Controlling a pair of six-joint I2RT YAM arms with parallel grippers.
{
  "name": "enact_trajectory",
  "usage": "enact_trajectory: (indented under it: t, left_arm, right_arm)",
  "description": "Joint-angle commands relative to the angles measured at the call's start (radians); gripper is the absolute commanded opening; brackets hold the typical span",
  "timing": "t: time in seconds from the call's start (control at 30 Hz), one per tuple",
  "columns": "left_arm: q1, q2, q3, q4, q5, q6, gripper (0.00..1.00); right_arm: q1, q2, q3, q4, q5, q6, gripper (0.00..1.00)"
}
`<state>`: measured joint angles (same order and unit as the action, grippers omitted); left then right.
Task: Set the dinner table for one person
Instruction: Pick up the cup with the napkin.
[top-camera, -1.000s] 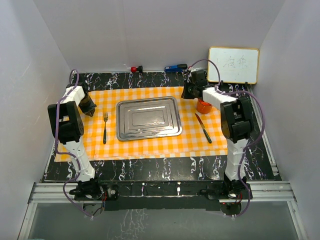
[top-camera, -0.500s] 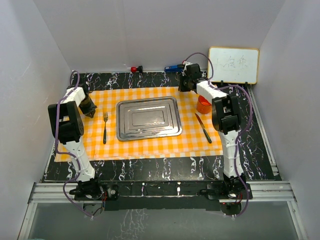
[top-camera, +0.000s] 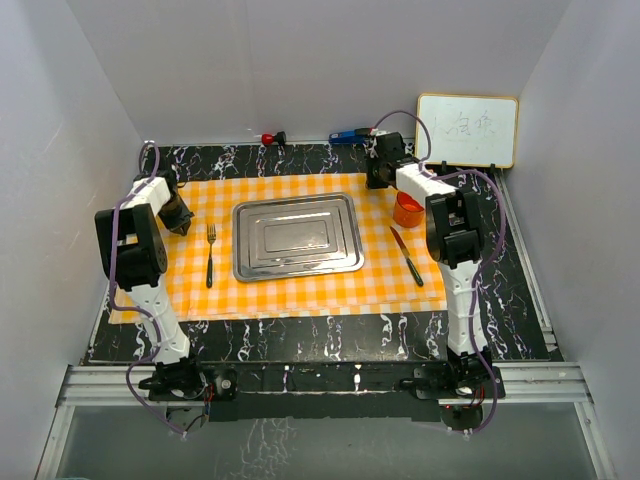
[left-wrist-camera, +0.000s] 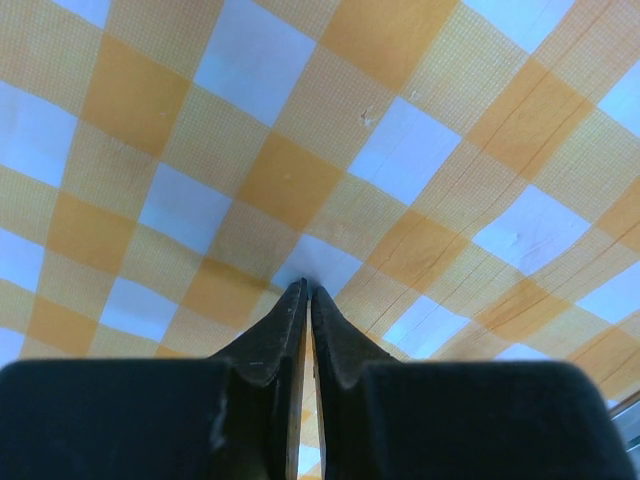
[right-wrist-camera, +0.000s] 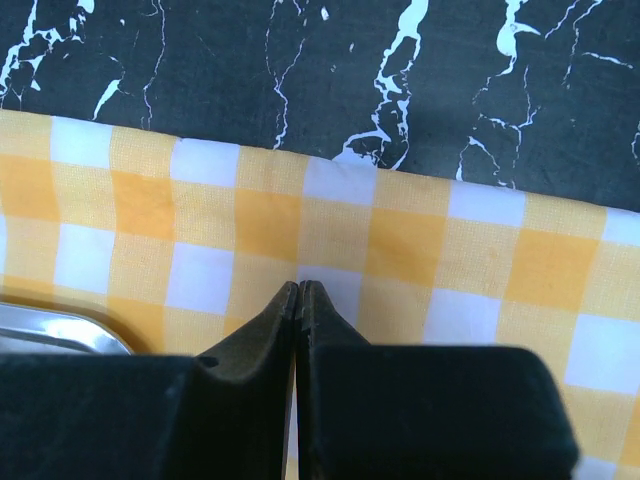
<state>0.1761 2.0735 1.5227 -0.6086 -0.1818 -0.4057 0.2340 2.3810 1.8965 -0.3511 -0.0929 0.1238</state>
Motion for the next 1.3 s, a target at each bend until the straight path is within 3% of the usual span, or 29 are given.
enact_trajectory:
  t: [0.0, 0.97, 1.27]
  left_arm:
    - [-0.001, -0.001, -0.049, -0.001, 0.024, -0.016, 0.05]
    - [-0.096, 0.029, -0.066, 0.042, 0.075, -0.015, 0.04]
    - [-0.102, 0.037, -0.063, 0.016, 0.022, 0.004, 0.04]
  right_arm:
    - [-0.02, -0.031, -0.052, 0.024, 0.04, -0.021, 0.0]
    - [-0.114, -0.016, -0.126, 0.043, 0.075, -0.023, 0.0]
    - [-0.128, -0.008, -0.129, 0.045, 0.065, -0.023, 0.0]
